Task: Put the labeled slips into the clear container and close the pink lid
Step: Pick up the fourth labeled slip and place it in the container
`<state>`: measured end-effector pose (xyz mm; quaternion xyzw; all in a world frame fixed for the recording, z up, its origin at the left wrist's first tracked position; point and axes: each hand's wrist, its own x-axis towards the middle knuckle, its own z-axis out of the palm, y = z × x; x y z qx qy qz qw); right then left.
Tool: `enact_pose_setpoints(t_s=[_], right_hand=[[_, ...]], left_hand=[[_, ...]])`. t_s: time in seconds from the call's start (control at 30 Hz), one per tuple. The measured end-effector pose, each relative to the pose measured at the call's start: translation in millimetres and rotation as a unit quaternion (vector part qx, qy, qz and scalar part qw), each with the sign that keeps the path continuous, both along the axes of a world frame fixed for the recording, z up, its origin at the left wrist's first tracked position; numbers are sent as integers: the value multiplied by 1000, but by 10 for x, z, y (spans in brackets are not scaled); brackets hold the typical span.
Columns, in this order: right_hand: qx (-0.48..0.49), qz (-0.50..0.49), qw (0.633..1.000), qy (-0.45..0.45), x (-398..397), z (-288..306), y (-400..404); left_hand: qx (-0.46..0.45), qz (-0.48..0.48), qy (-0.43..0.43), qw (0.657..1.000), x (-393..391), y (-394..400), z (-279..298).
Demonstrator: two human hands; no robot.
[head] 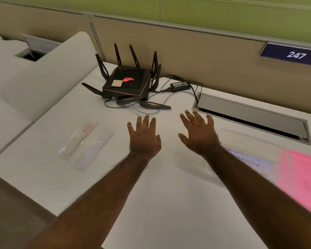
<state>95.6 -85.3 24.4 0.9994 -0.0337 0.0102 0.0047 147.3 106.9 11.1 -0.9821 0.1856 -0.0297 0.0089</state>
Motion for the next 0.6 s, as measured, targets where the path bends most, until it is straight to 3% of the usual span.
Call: enact_pose_setpoints(t_s=[0.33, 0.6], right_hand=[[12, 127, 990, 51, 618, -232, 1158], [17, 201, 976, 84, 850, -438, 1912]], left_hand=[[23, 151, 23, 988, 112, 1137, -290], [26, 212, 32, 976, -10, 1866, -508]])
